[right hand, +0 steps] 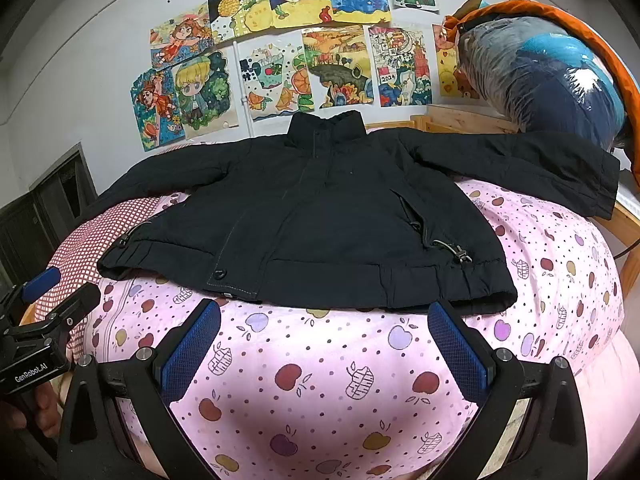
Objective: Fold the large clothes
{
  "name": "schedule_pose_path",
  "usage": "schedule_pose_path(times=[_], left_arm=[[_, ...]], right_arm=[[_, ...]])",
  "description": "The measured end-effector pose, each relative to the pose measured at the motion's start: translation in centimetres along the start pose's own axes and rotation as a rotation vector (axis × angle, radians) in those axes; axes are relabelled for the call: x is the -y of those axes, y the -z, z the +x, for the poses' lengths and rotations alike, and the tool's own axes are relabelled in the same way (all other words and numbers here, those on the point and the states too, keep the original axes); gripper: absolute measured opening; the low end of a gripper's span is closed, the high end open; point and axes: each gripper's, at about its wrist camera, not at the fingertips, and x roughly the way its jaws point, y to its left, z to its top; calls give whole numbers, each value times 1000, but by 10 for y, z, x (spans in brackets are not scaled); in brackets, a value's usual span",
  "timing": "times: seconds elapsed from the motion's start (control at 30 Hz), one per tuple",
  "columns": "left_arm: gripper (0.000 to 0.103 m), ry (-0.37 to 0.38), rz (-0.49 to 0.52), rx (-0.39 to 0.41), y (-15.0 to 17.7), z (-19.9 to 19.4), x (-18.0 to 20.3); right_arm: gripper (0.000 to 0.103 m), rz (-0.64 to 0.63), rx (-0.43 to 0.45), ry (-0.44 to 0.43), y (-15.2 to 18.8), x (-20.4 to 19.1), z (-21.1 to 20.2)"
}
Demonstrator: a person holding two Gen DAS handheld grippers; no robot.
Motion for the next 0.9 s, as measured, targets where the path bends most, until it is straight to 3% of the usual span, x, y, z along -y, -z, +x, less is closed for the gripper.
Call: schedule_pose_path(times=[0.53,0.7,0.9], left_arm=[[103,-5,12,-10,0,0,3],[103,0,37,-69,-4,14,6],[103,16,62,-182,-17,41,13]], right_arm=[[102,-6,-22,11,1,-1,3],[102,-21,-90,51,5,1,20],[102,-35,-101,106,-7,10,25]])
